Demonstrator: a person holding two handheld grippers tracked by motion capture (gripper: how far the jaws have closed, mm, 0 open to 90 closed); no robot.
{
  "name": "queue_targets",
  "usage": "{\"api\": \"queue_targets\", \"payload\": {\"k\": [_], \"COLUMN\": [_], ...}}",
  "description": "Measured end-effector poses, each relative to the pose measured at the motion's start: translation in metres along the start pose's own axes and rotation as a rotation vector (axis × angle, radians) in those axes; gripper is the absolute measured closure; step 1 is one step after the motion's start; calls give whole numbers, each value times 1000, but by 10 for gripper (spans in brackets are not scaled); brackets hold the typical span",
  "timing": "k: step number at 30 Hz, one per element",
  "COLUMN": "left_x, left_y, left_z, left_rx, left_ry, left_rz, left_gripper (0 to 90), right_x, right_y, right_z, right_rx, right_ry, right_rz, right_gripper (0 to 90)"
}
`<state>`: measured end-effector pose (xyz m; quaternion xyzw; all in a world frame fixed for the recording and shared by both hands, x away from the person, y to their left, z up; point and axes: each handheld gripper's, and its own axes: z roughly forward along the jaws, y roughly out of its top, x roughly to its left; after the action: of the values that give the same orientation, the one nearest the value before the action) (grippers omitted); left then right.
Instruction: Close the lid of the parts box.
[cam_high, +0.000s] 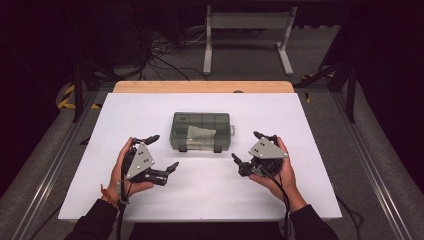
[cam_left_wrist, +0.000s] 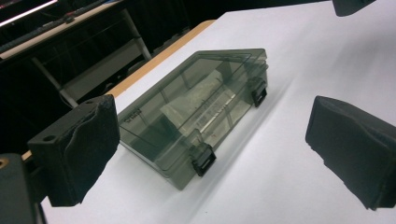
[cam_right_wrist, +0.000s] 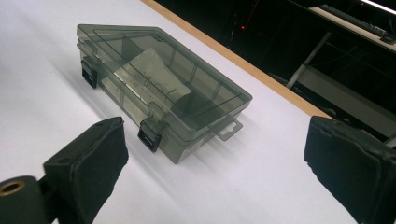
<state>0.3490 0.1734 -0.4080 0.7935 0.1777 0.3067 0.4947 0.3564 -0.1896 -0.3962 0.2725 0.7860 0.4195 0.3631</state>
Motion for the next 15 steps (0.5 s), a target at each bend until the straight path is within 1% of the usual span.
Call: {"api": "queue_targets", "payload": {"k": [3,5,7,8,10,15], "left_x": [-2,-3,-4,-4,-5,-5], "left_y": [-1,-1,-2,-3,-5,-9], "left_z": [-2,-4,-7,-8,-10,-17], "left_rx": [7,7,0,6,5,5], "left_ry": [-2,-15,-16,-14,-15,-11], "left_rz": [10,10,3,10,-3,2], "left_gripper": [37,36,37,37,37,36], "right_x": [-1,-1,-2,-3,-3,-3], "right_y": [-2,-3,-6,-6,-8,-12], "right_z": [-4,-4,-7,-7,-9,-14], "right_rx": [0,0,5,6,4,9], "right_ry": [-4,-4,-9,-7,-11,-12], "right_rz": [1,0,2,3,1,-6], "right_gripper": [65,65,65,66,66,65]}}
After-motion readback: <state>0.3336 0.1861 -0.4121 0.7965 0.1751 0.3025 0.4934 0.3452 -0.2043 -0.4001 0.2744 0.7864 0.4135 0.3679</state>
